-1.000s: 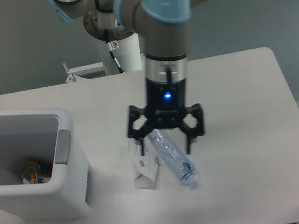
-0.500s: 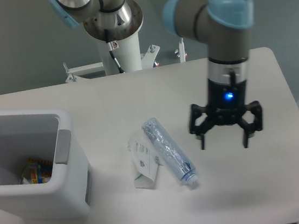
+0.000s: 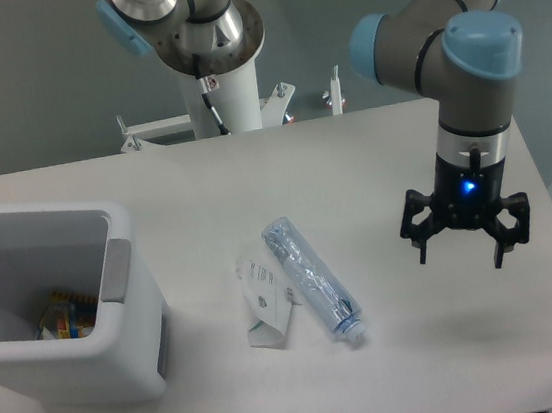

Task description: Open the trash can

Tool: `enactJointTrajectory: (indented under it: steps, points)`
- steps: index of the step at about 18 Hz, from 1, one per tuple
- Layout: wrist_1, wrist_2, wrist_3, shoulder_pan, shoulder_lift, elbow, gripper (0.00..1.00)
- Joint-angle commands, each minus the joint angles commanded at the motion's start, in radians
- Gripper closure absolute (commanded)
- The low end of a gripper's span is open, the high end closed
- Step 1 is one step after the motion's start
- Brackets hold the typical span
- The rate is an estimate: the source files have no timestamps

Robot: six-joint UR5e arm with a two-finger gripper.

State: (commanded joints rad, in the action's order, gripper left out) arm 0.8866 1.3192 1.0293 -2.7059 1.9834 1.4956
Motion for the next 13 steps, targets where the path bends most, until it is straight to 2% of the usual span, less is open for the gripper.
enactJointTrajectory:
  steps: [6,13]
  points:
    - [-0.003,0.0,0.002,0.0,0.0,0.0,0.0]
    - [0.0,0.035,0.075,-0.002,-0.003,0.009,0.0]
